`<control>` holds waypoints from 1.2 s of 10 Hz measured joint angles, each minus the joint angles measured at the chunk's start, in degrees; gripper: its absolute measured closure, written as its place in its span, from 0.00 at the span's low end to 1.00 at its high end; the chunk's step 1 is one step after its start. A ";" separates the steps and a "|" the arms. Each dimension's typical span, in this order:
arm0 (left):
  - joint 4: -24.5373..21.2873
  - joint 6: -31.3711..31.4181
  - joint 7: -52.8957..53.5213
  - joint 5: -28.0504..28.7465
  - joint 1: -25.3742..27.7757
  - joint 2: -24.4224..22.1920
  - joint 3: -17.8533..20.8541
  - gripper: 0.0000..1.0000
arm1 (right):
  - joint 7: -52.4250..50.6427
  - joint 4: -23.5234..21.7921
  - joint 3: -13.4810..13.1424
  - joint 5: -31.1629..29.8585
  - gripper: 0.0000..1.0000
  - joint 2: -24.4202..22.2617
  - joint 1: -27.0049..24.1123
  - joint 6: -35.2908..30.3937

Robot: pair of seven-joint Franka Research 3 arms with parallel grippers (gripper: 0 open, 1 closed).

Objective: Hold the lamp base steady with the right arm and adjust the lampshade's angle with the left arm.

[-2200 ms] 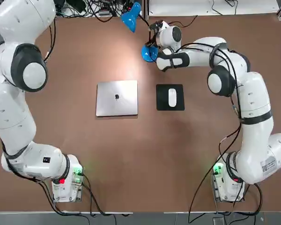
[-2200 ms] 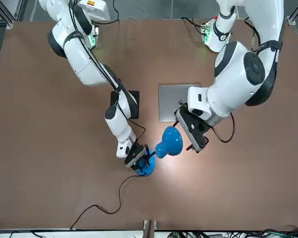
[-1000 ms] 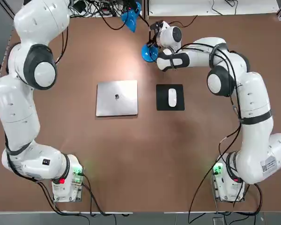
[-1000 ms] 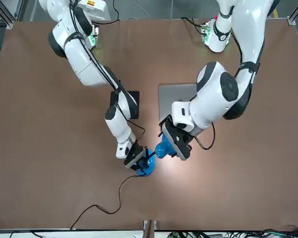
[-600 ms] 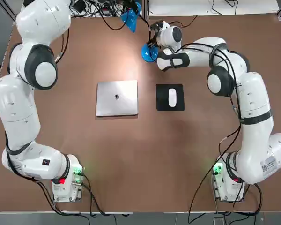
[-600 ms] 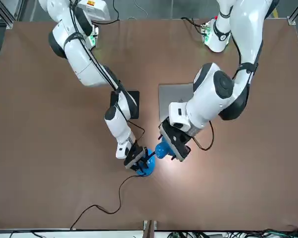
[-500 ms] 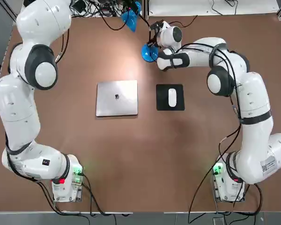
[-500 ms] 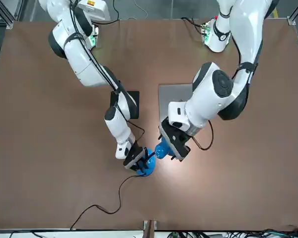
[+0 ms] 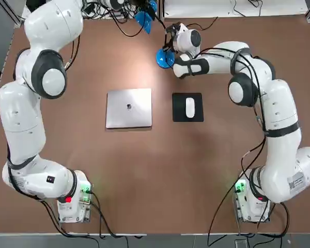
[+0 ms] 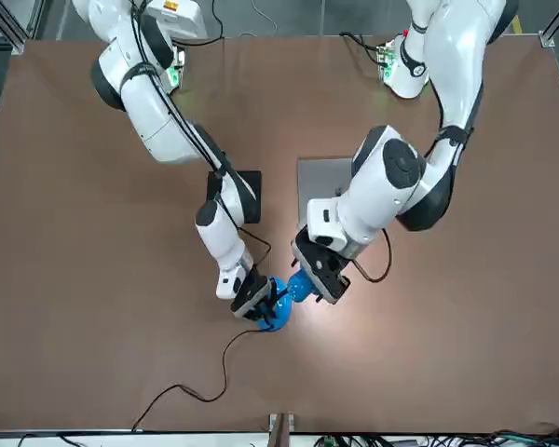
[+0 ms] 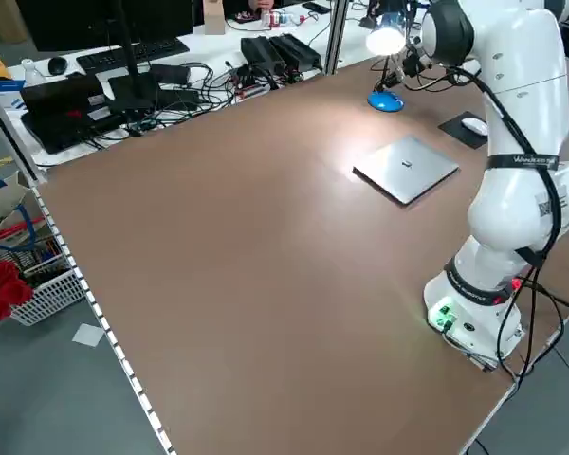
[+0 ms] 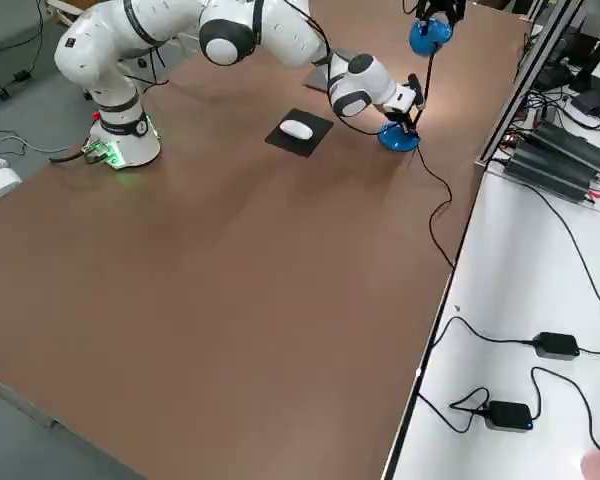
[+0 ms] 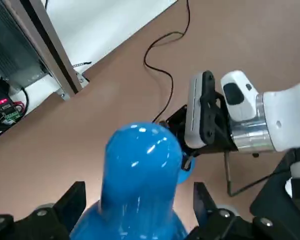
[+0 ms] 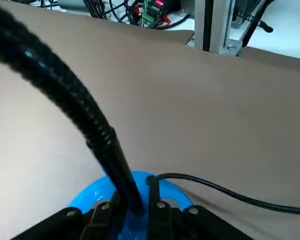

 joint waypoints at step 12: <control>-0.02 0.11 -5.90 2.21 -0.03 0.07 -0.64 0.36 | -0.01 0.28 -1.15 -0.03 0.81 0.32 0.91 0.94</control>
